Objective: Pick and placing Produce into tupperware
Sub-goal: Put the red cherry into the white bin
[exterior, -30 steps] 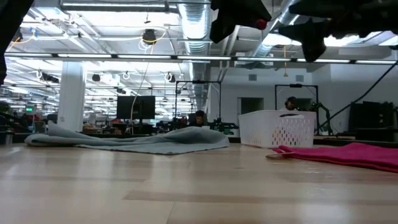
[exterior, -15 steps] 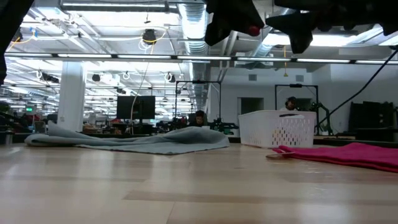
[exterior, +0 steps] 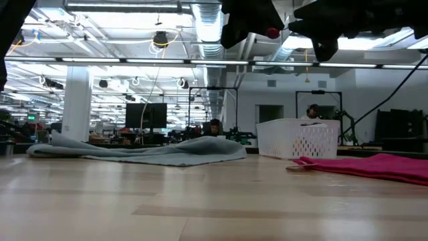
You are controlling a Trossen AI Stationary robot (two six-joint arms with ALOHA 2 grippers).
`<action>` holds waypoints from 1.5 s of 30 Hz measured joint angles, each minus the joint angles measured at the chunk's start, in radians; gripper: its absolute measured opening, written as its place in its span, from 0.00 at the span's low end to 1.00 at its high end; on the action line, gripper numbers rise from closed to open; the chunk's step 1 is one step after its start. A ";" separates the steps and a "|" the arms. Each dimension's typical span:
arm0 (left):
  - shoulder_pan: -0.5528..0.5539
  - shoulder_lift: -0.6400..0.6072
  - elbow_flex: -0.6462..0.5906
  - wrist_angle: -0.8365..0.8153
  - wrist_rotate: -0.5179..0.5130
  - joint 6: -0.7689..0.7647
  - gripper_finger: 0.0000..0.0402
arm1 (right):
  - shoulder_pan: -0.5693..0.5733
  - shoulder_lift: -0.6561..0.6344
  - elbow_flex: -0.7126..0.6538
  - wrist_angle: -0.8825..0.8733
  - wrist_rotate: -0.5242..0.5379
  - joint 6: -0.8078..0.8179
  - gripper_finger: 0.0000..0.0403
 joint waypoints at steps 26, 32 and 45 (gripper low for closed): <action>-0.006 -0.003 0.000 -0.007 -0.080 -0.006 0.15 | 0.001 0.000 -0.001 -0.014 0.035 0.001 0.03; -0.008 -0.029 -0.001 -0.005 -0.085 0.000 0.27 | 0.000 0.000 -0.001 -0.015 0.036 0.001 0.03; -0.086 -0.059 -0.001 -0.149 -0.221 0.062 0.67 | -0.017 -0.009 -0.001 -0.027 0.058 0.009 0.03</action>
